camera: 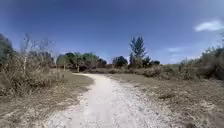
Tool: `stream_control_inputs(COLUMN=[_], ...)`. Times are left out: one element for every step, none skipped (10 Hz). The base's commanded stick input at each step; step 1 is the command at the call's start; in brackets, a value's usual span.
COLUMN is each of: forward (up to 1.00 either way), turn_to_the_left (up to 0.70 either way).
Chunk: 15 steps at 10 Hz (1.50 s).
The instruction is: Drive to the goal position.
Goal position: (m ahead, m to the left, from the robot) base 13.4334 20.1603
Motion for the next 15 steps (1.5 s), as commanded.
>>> stream_control_inputs(forward=[0.70,0.70,0.70,0.70,0.70,0.70,0.70,0.70,0.70,0.70,0.70,0.70,0.70,0.70,0.70], turn_to_the_left=[0.00,0.00,0.00,0.00,0.00,0.00,0.00,0.00,0.00,0.00,0.00,0.00,0.00,0.00,0.00])
